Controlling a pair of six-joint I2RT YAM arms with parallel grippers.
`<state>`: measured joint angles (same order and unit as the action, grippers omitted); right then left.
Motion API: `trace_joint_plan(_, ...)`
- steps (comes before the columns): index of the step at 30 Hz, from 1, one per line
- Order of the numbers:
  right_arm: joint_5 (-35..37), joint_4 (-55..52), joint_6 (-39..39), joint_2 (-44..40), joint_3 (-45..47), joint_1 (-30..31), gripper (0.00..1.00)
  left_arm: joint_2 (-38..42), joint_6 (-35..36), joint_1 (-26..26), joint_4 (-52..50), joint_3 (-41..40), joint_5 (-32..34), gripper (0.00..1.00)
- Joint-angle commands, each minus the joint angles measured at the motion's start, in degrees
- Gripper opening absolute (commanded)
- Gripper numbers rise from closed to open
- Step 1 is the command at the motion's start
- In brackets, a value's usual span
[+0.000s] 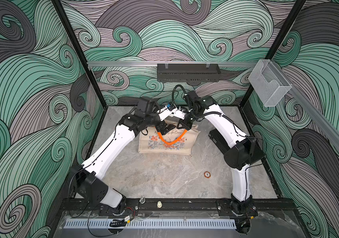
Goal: Put away the canvas bag
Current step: Press the canvas bag at the center of the board.
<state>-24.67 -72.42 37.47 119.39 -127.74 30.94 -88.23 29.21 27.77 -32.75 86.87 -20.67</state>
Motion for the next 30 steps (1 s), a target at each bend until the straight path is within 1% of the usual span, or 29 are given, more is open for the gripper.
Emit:
trace_joint_plan(1,-5.54,-0.84,1.65,-1.49,0.65,-0.31,0.0,-1.59,1.28,-0.35,1.75,-1.68,1.21,0.99)
trace_joint_plan(3,-5.92,-0.71,2.54,-1.99,1.78,-0.35,0.0,-1.77,2.26,-0.43,3.66,-2.64,1.45,0.99)
trace_joint_plan(5,-6.48,-0.81,2.76,-2.43,2.68,-0.69,0.0,-2.72,3.86,-0.57,4.52,-3.16,-0.15,0.99)
trace_joint_plan(7,-7.14,-0.71,2.92,-2.83,3.5,-1.18,0.0,-4.83,5.73,-0.61,1.65,-1.59,-1.77,0.98)
trace_joint_plan(8,-7.02,-0.71,2.66,-2.82,3.54,-1.4,0.0,-5.59,5.76,-0.69,0.82,-0.89,-1.48,0.94)
trace_joint_plan(11,-6.54,-0.86,2.43,-2.88,3.8,-1.46,0.0,-6.96,6.81,-0.69,-0.67,-0.12,-0.78,0.81)
trace_joint_plan(12,-6.78,-0.72,2.43,-2.76,3.69,-1.54,0.0,-6.87,7.03,-0.65,-0.67,-0.46,-0.71,0.7)
trace_joint_plan(14,-7.06,-0.74,2.22,-2.48,3.58,-1.68,0.0,-6.21,7.04,-0.7,0.12,-1.57,0.66,0.58)
trace_joint_plan(15,-7.06,-0.77,1.96,-2.34,3.4,-1.85,0.0,-5.5,6.57,-0.7,0.76,-2.27,1.46,0.39)
trace_joint_plan(16,-7.27,-0.74,1.61,-2.11,3.21,-2.02,0.0,-4.83,6.56,-0.78,1.01,-3.04,1.45,0.28)
trace_joint_plan(17,-7.47,-0.77,1.34,-1.95,2.99,-2.18,0.0,-4.3,6.58,-0.87,1.3,-3.72,0.91,0.28)
trace_joint_plan(18,-8.15,-0.73,1.12,-1.72,2.79,-2.49,0.0,-3.94,6.85,-0.87,1.9,-4.55,0.29,0.31)
trace_joint_plan(19,-8.95,-0.71,0.96,-1.62,2.64,-2.61,0.0,-3.87,6.95,-0.83,2.81,-5.49,0.1,0.42)
trace_joint_plan(20,-9.45,-0.78,0.71,-1.57,2.43,-2.67,0.0,-4.03,7.46,-0.86,3.25,-5.98,0.2,0.43)
trace_joint_plan(21,-10.09,-0.82,0.58,-1.7,2.41,-2.74,0.0,-4.22,7.66,-0.97,2.74,-5.97,0.22,0.39)
trace_joint_plan(24,-10.06,-0.72,0.76,-2.19,3.06,-3.32,0.0,-4.86,6.62,-1.66,-1.37,-4.21,0.31,0.17)
trace_joint_plan(25,-9.87,-0.7,0.52,-2.05,2.99,-3.55,0.0,-4.68,6.43,-1.84,-1.95,-4.05,-0.21,0.14)
trace_joint_plan(26,-9.76,-0.75,0.22,-1.79,2.9,-3.69,0.01,-4.32,6.49,-1.84,-1.62,-4.27,-0.74,0.14)
trace_joint_plan(27,-10.07,-0.77,-0.31,-1.46,2.62,-3.7,0.05,-3.88,6.81,-1.84,-0.72,-4.82,-2.01,0.14)
trace_joint_plan(28,-10.39,-0.78,-1.06,-1.01,1.99,-3.62,0.15,-3.42,6.94,-1.83,0.4,-5.41,-3.26,0.1)
trace_joint_plan(29,-10.51,-0.76,-1.98,-0.58,1.0,-3.63,0.22,-3.1,6.83,-1.84,1.25,-5.76,-4.14,0.0)
trace_joint_plan(30,-9.52,-0.27,-3.93,-0.09,-0.19,-3.73,0.3,-2.71,6.7,-1.84,1.55,-5.83,-4.97,0.0)
